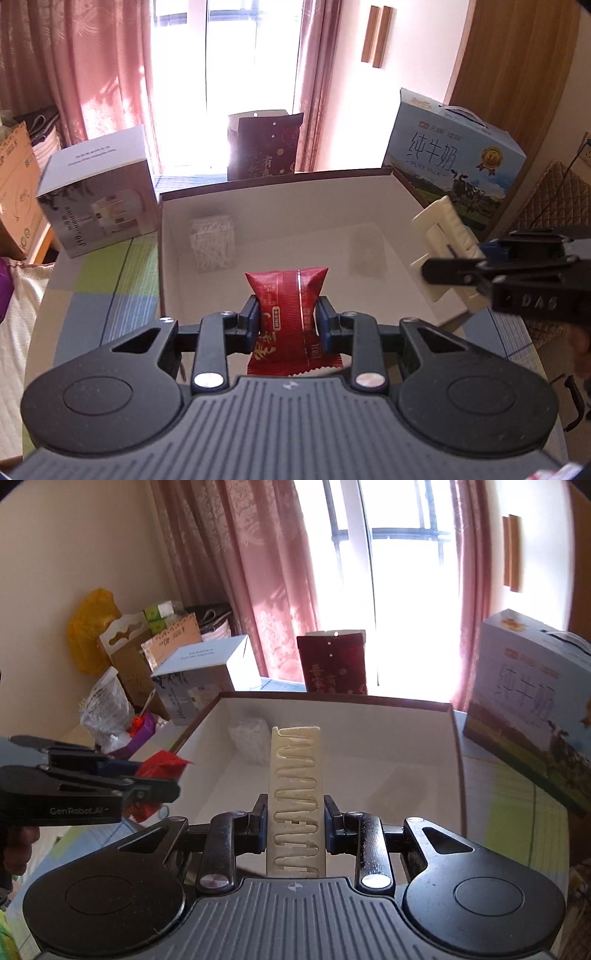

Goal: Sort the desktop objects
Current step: 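Carry the red packet and cream rack with both tools over the brown box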

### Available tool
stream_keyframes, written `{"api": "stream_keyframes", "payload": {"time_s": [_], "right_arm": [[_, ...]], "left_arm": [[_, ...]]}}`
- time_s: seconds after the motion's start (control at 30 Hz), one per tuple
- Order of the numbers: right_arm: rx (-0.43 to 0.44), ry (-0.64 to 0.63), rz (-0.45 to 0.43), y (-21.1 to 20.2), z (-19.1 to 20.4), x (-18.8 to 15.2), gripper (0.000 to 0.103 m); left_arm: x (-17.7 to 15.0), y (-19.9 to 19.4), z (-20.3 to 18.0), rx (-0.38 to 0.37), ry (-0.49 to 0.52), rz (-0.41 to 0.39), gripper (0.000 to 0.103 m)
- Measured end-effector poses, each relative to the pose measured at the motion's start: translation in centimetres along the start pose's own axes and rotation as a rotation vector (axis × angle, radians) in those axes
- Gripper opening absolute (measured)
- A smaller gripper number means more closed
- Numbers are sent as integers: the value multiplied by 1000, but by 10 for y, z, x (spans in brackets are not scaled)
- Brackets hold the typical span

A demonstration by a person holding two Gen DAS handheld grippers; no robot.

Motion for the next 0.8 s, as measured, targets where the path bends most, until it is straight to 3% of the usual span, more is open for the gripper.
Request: {"api": "stream_keyframes", "payload": {"time_s": [0.3,0.8], "right_arm": [[-36,-19,177,93,-26,-14,25],[-94,31,242,159,-78,-8,25]], "left_arm": [[1,91,15,-15,60,147,26],[4,185,30,0,84,213,26]]}}
Point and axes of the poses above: each gripper's, at about its wrist camera, not at the fingertips, and y roughly the way its jaws point, z to its left, x to its top, the point moved 5 cm from there along y, roughly the way its jaws point, and after that the axes turned 15 degrees about -z, right-handed, at the moved point
